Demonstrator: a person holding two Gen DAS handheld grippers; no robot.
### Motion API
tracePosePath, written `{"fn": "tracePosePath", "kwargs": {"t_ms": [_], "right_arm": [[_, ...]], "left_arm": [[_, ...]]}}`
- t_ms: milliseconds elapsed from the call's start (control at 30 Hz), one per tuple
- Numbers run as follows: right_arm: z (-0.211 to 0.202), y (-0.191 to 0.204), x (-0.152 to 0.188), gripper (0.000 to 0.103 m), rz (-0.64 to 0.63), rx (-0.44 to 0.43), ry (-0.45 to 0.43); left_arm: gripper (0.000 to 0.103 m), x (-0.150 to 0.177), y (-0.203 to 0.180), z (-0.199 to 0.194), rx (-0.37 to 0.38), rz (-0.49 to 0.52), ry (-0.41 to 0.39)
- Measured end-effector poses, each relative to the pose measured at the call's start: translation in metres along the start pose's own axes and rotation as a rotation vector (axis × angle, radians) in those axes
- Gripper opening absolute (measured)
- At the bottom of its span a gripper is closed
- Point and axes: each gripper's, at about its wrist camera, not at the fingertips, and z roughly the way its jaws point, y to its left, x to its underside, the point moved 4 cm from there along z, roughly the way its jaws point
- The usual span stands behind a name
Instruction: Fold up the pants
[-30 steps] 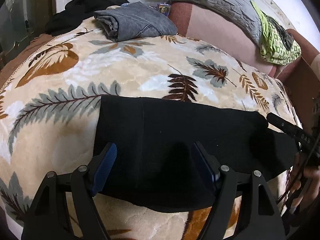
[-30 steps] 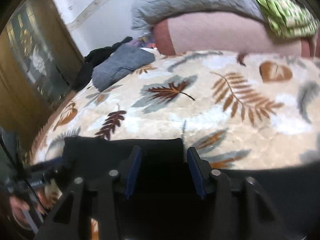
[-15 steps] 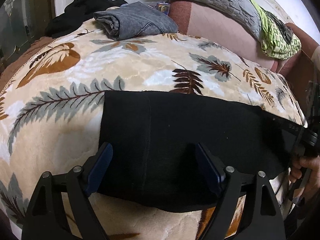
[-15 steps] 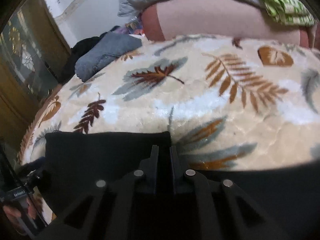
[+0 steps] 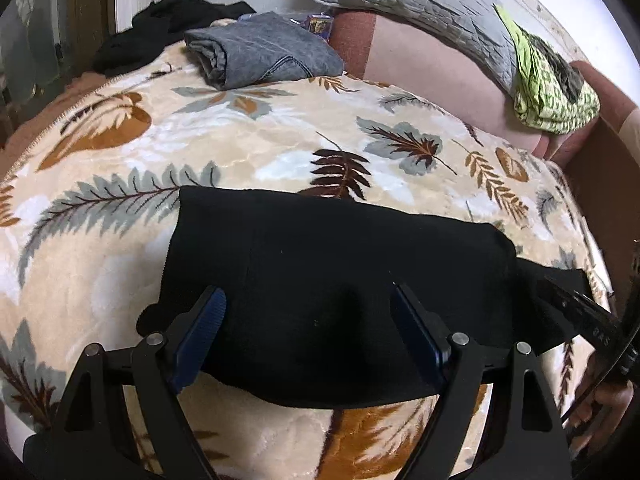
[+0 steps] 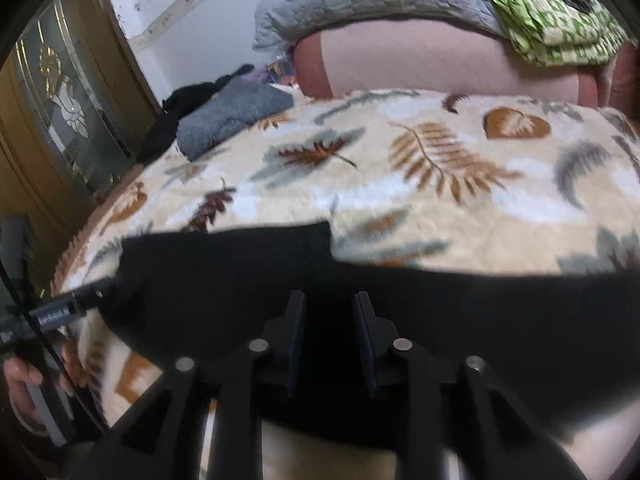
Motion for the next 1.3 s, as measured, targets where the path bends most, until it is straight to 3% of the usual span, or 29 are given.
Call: {"fn": "tracePosePath", "kwargs": {"t_ms": [200, 333, 533, 667, 833, 1033, 1300], "right_arm": [[-0.007, -0.027, 0.021, 0.027, -0.004, 0.098, 0.040], [-0.016, -0.050, 0.028, 0.025, 0.045, 0.100, 0.042], [-0.041, -0.066, 0.027, 0.039, 0.078, 0.106, -0.017], [-0.055, -0.079, 0.025, 0.039, 0.060, 0.141, -0.027], [-0.076, -0.120, 0.022, 0.046, 0.091, 0.202, -0.065], [-0.094, -0.187, 0.019, 0.046, 0.174, 0.324, -0.080], [-0.091, -0.223, 0.012, 0.045, 0.226, 0.358, -0.091]], "left_arm": [[0.085, -0.002, -0.015, -0.016, 0.019, 0.015, -0.022], [0.085, -0.003, -0.034, -0.029, 0.035, 0.057, -0.046], [0.085, -0.005, -0.073, -0.023, 0.107, 0.077, 0.029], [0.085, -0.007, -0.099, -0.020, 0.149, 0.067, 0.039], [0.085, -0.002, -0.138, -0.007, 0.165, 0.118, 0.060], [0.085, 0.008, -0.177, 0.006, 0.152, 0.221, 0.036], [0.085, 0.014, -0.211, 0.031, 0.143, 0.292, 0.066]]}}
